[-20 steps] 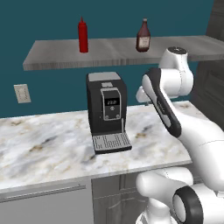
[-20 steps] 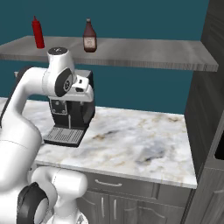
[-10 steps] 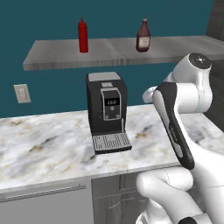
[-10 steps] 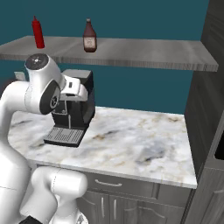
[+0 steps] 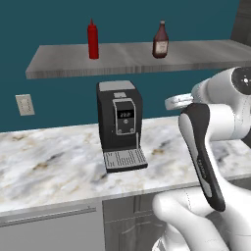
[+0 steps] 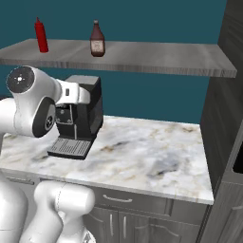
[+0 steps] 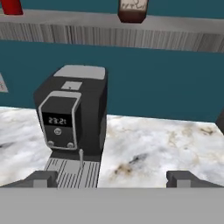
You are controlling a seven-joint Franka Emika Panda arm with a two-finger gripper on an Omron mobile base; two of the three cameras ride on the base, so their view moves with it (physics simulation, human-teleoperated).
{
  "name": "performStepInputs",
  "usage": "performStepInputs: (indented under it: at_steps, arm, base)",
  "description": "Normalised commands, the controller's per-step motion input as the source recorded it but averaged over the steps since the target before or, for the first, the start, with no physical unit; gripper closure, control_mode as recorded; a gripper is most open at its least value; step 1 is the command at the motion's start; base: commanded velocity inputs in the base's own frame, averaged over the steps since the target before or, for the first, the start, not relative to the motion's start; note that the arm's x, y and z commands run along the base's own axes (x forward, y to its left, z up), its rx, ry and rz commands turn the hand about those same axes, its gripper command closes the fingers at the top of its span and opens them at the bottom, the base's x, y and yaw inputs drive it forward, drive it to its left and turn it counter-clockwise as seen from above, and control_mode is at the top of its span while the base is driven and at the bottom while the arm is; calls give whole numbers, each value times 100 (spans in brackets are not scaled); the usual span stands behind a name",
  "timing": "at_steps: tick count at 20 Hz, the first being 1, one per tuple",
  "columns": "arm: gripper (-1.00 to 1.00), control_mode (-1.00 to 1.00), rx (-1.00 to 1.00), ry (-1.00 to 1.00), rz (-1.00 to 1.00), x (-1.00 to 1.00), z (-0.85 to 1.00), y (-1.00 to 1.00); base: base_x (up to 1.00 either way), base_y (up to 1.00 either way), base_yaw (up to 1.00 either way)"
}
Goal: Take 2 condiments from the cabinet and move them on the counter near the stove.Make sure the condiments are lined up with each other, next to each other.
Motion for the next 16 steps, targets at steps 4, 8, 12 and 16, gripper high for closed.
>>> performStepInputs:
  at_steps: [4,8,12,16]
  arm:
    - [-100,-100,0,-10,0,-1,35,-2]
    - [-100,-100,0,-11,0,0,43,-3]
    - [-100,-100,0,-6,0,0,40,-2]
    - [-100,-100,0,-8,0,0,48,0]
  base:
    - [0,0,0]
    - [0,0,0]
    - [0,0,0]
    - [0,0,0]
